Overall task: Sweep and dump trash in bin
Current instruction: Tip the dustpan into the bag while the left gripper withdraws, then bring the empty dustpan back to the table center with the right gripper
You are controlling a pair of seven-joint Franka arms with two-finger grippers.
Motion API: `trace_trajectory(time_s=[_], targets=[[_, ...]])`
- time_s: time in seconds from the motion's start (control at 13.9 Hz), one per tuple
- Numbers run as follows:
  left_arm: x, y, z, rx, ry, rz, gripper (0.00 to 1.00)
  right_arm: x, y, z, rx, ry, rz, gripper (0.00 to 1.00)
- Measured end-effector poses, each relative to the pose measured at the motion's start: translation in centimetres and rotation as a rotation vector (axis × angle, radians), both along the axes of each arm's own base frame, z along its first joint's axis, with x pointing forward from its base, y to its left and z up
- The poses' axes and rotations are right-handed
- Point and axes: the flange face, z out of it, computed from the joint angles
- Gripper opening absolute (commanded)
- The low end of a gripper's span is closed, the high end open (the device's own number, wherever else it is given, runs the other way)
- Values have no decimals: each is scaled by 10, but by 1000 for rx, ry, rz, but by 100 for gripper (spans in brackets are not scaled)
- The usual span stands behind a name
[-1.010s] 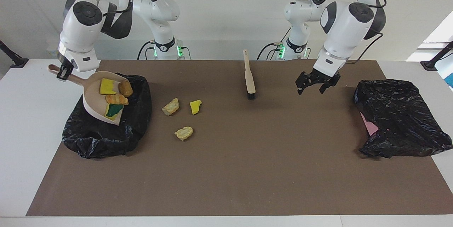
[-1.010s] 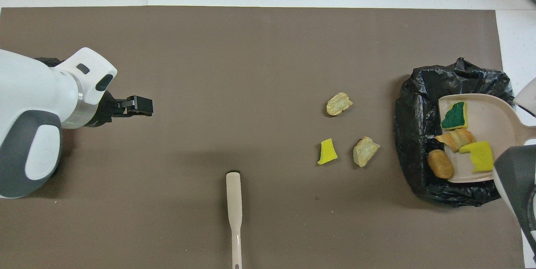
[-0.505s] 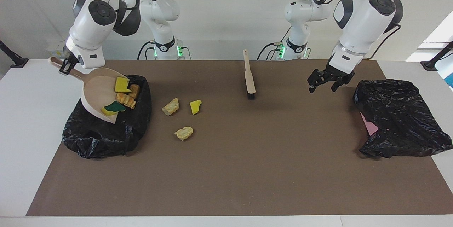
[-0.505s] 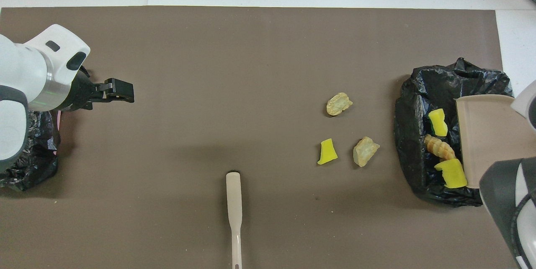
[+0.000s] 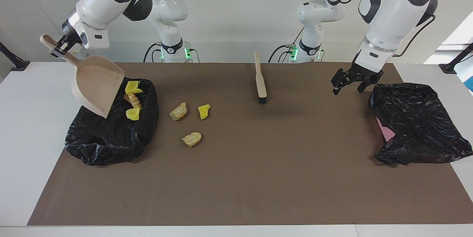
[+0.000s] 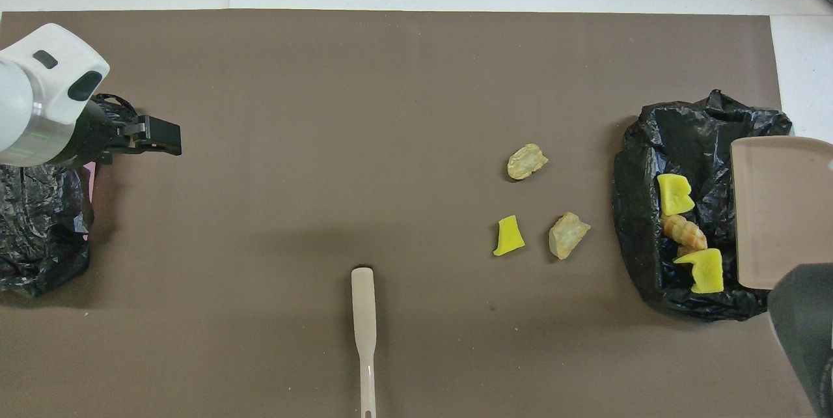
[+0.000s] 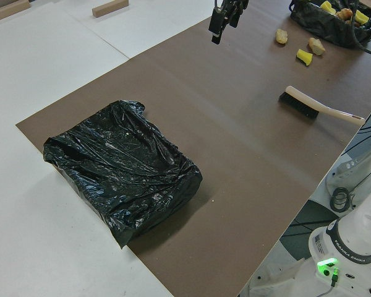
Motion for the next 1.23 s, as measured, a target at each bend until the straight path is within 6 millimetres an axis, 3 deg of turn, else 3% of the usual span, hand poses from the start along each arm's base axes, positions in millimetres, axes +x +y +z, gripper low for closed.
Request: trace_trajectory(time_s=[0.22,0.43,0.72,1.08,1.23], targets=[[2,29,15,6,-1,-28,100,20,3,4,60,-28,-6,0],[1,26,21,12,-7,-53,100,41,31,0,171,-101,-34,0],[-1,16,21,31,2,-122,100,57,124,-15,287,-217,-112,0],[-5,25,21,47,37,-172,100,98,222,-23,490,-461,-389,0],[-5,25,22,47,35,-175,100,104,284,-42,536,-544,-493,0]])
